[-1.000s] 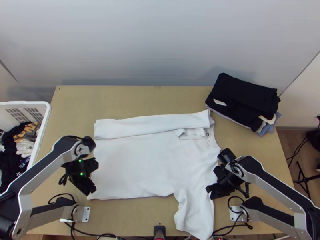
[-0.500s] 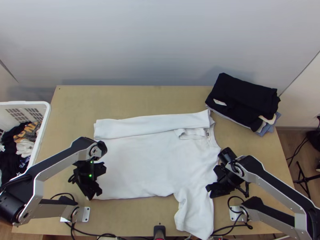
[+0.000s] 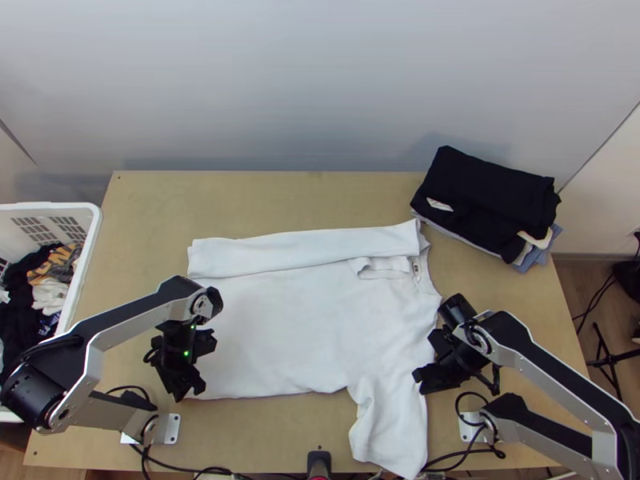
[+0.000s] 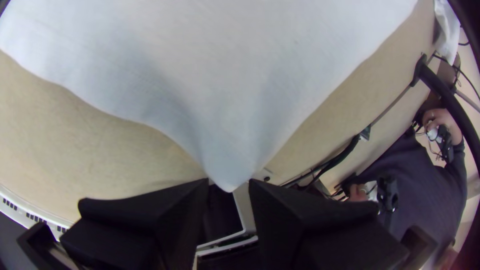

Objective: Fold the t-shirt

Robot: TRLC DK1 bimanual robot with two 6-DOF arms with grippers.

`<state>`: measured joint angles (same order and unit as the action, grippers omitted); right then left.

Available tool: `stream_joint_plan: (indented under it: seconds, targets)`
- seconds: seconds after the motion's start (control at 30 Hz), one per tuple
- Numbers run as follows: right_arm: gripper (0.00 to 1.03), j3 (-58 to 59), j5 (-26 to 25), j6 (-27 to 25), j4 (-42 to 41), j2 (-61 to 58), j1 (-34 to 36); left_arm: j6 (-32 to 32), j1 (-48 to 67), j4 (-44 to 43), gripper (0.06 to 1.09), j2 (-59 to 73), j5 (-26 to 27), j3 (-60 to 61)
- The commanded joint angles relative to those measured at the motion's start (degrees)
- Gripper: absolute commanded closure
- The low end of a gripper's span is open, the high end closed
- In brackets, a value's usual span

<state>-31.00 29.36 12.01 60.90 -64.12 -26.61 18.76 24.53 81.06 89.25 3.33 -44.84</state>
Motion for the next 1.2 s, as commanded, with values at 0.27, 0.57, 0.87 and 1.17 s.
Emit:
stream_joint_plan:
  seconds: [0.27,0.57,0.87,1.17]
  targets:
    - [1.00,-1.9,-0.1,-0.9,0.2,0.0,1.2,1.6,3.8,-3.4,1.05,5.0,2.9,-0.8]
    - [1.00,-1.8,0.0,-2.7,2.1,5.5,1.8,6.2,-3.5,0.4,1.05,-0.6,2.2,-2.4]
    - [1.00,-3.2,0.0,-2.8,3.9,8.4,1.7,10.7,-10.8,4.9,1.05,-7.0,-0.3,-2.8]
    - [1.00,-9.6,0.0,-4.5,6.2,9.0,4.7,11.3,-12.2,5.5,1.05,-9.4,-0.8,-3.4]
